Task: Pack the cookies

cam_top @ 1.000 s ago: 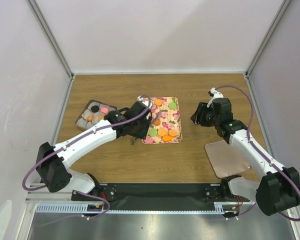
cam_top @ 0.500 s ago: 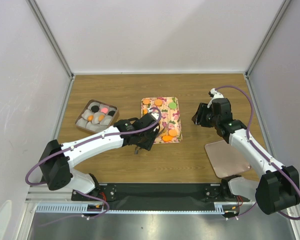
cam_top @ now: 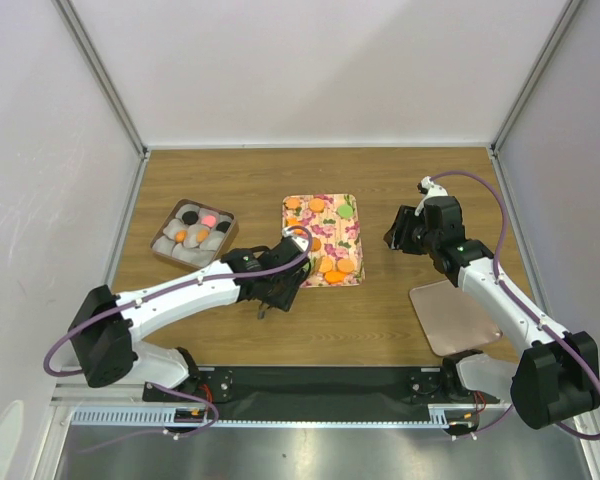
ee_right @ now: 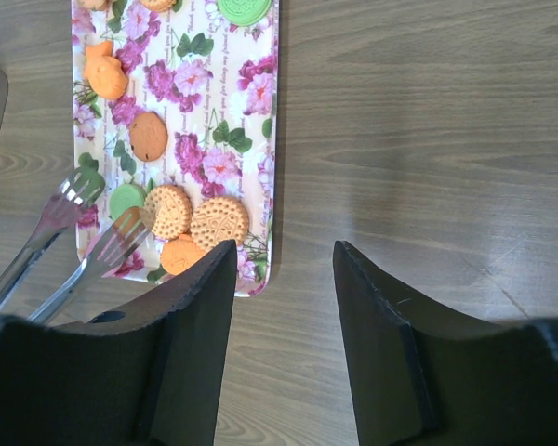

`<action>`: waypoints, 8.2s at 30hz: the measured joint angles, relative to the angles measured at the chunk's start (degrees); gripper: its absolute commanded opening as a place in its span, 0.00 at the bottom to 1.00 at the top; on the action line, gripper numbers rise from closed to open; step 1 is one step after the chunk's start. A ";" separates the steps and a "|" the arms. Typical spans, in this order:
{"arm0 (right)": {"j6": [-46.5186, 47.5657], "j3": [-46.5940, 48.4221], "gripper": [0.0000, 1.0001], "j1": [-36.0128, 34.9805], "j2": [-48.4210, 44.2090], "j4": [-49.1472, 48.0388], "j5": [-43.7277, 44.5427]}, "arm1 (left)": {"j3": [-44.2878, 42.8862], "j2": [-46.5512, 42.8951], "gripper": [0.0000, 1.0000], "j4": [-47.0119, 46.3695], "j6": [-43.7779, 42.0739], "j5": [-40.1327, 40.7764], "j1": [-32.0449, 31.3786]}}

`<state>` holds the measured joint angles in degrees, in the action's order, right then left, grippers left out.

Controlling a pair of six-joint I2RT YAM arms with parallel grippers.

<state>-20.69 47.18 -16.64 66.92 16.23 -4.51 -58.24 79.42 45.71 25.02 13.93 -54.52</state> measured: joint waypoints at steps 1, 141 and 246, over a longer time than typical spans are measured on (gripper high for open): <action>0.00 0.00 0.52 0.00 0.00 0.00 -0.02 | 0.37 -0.52 0.54 0.22 0.13 0.11 0.00; -0.24 0.00 0.52 -0.42 -0.11 -0.68 -5.53 | 3.91 -11.85 0.42 5.97 -5.49 -4.28 42.16; -0.07 0.00 0.52 -0.87 -0.33 -0.24 -3.52 | -11.10 13.70 0.45 -1.51 0.55 0.48 4.76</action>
<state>-20.75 47.18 -17.52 66.59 15.99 -8.03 -69.34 93.12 44.21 25.56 14.41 -49.76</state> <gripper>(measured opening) 0.517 0.464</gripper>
